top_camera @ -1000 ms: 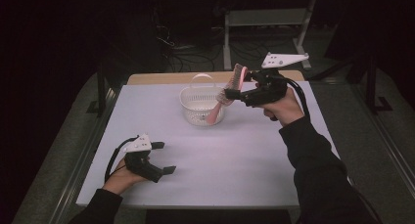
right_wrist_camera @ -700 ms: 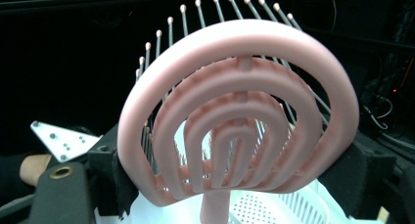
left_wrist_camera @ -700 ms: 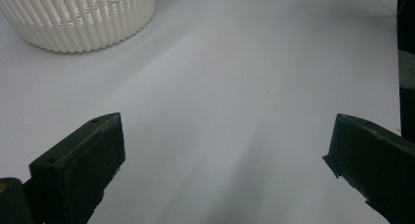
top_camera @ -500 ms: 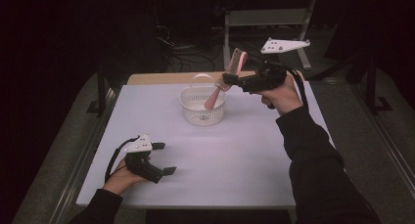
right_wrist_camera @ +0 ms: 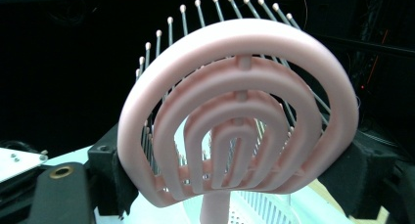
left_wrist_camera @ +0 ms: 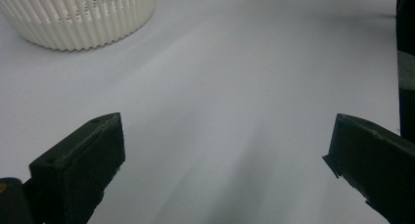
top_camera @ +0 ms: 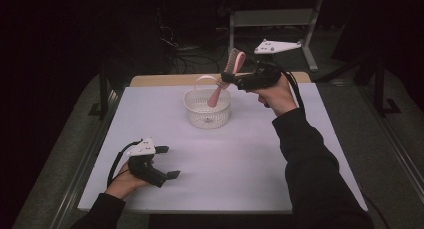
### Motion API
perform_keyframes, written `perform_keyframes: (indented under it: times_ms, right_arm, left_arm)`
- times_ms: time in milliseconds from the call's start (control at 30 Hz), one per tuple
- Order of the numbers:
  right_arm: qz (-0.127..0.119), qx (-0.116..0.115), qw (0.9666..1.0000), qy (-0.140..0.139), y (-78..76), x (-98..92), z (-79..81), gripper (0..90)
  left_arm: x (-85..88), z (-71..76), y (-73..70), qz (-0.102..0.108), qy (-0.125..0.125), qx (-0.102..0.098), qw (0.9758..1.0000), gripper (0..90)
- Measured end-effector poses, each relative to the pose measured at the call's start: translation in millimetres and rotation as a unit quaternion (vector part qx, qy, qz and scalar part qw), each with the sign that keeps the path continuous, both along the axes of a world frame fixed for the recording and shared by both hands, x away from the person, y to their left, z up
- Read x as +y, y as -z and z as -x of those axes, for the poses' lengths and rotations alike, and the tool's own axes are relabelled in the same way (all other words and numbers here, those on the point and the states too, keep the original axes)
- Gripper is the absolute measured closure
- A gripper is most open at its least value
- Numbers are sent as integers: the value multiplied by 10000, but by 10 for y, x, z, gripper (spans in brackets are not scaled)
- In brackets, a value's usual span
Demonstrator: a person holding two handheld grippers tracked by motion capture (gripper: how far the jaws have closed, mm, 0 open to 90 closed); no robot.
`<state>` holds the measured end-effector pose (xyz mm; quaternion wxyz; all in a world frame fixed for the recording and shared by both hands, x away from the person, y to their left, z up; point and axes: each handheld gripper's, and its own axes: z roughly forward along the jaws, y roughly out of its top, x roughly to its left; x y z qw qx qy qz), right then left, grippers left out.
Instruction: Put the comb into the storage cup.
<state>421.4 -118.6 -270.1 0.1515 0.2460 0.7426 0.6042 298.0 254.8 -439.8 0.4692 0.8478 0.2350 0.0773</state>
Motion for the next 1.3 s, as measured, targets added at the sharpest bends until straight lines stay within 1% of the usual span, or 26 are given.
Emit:
perform_keyframes:
  times_ms: [100,133,300,400,433,467,500,533,567,600,633,667,833,933,967,1133,1300]
  right_arm:
    - [28,5,10000,17,29,33,-24,187]
    - [53,18,10000,51,61,64,-49,187]
    - [29,38,9999,93,132,117,-102,187]
    - [43,79,9999,107,211,172,-155,187]
    - [43,79,9999,107,211,172,-155,187]
    - [49,92,9999,130,252,201,-182,186]
    - [49,92,9999,130,252,201,-182,186]
    - [59,120,9998,136,293,232,-205,187]
    - [59,120,9998,136,293,232,-205,187]
    - [84,120,9998,148,337,264,-229,186]
    - [84,120,9998,148,337,264,-229,186]
    - [112,130,9997,176,377,298,-246,186]
    - [167,150,9996,178,449,361,-275,186]
    - [251,206,9993,160,521,431,-308,186]
    - [251,206,9993,160,521,431,-308,186]
    - [297,249,9991,155,617,514,-367,186]
    - [296,299,9990,139,673,546,-407,186]
  left_arm:
    - [-1,0,2,-4,1,3,10000,4]
    - [-2,1,3,2,1,12,10000,4]
    - [-1,1,4,5,3,18,10000,4]
    - [-1,-1,9,-2,5,24,10000,4]
    - [-1,-1,9,-2,5,24,10000,4]
    - [-2,-1,10,-8,11,23,10000,4]
    - [-3,0,11,-9,13,28,10000,4]
    - [-3,0,11,-9,16,30,10000,4]
    - [-4,-1,12,-6,17,33,10000,4]
    - [-3,-1,11,-6,18,35,10000,4]
    - [-3,-1,11,-6,18,35,10000,4]
    - [-2,-1,10,-4,18,37,10000,4]
    - [0,-3,12,-7,18,34,10000,4]
    - [-4,-2,11,4,8,33,10000,4]
    - [-4,-2,11,4,8,33,10000,4]
    - [-1,-4,12,1,17,39,10000,4]
    - [1,-5,13,2,18,46,10000,4]
